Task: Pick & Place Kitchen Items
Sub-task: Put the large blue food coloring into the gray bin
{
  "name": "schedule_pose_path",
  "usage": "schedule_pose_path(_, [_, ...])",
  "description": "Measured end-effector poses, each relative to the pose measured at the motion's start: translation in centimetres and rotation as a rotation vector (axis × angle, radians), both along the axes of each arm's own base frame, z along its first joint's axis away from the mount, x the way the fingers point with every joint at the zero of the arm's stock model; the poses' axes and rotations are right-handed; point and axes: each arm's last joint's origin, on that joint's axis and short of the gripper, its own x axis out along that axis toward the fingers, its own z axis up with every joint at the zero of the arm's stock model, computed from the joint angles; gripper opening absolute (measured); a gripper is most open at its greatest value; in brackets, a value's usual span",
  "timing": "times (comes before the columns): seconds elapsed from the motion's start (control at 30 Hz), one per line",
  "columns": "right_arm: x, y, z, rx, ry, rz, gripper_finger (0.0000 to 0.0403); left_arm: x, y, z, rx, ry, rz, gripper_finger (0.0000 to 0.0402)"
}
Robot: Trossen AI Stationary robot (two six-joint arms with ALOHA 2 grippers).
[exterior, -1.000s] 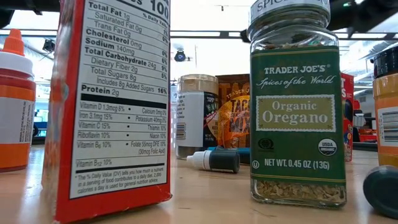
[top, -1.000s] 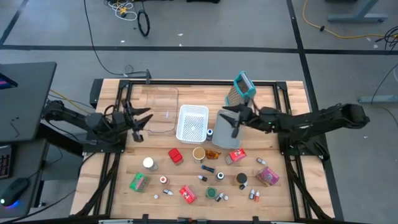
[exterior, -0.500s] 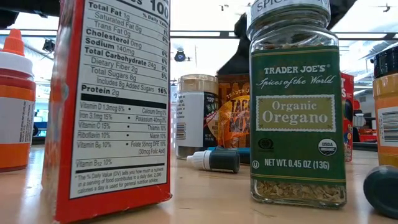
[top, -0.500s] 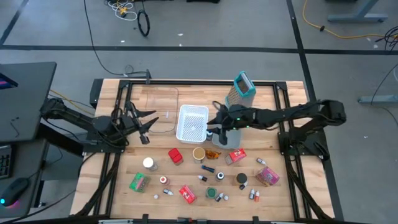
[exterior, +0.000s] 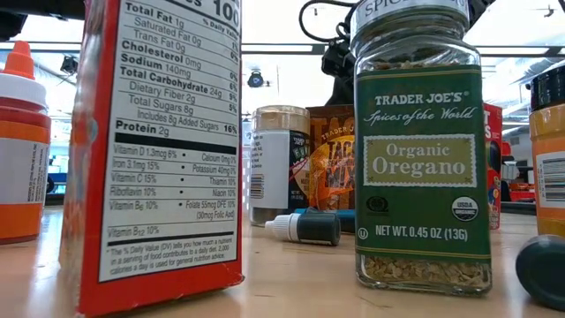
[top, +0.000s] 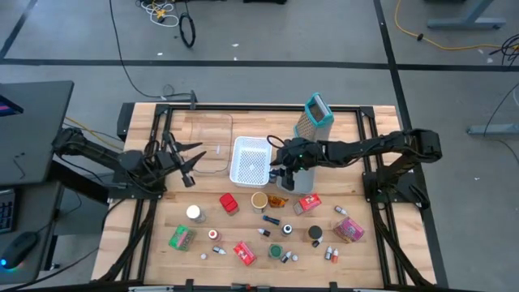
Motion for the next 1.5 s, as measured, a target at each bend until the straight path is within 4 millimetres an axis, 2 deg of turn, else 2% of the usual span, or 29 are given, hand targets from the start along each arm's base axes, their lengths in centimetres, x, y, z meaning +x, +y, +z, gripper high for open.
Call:
schedule_pose_path(0.3, [-0.2,0.0,-0.3,0.004,0.033,0.0,0.0144,-0.1,0.1,0.5,-0.008,-0.046,0.002,0.0138])
schedule_pose_path(0.7, [-0.2,-0.1,-0.3,0.015,0.038,-0.066,0.0032,-0.3,0.1,1.0,0.018,-0.084,0.015,0.0138])
schedule_pose_path(0.9, [-0.4,0.0,0.1,0.041,0.031,-0.087,0.0032,-0.3,0.1,1.0,0.057,-0.064,0.026,0.0138])
schedule_pose_path(1.2, [-2.1,0.0,3.5,-0.007,-0.056,-0.103,0.0032,-0.3,0.1,1.0,0.078,-0.053,0.032,0.0138])
schedule_pose_path(1.33, [-4.1,-0.1,5.9,-0.099,-0.085,-0.171,0.0032,-0.3,0.1,1.0,0.078,-0.053,0.032,0.0138])
schedule_pose_path(1.5, [-7.1,0.1,8.7,-0.131,-0.126,-0.212,0.0038,-0.3,0.1,1.0,0.078,-0.053,0.033,0.0138])
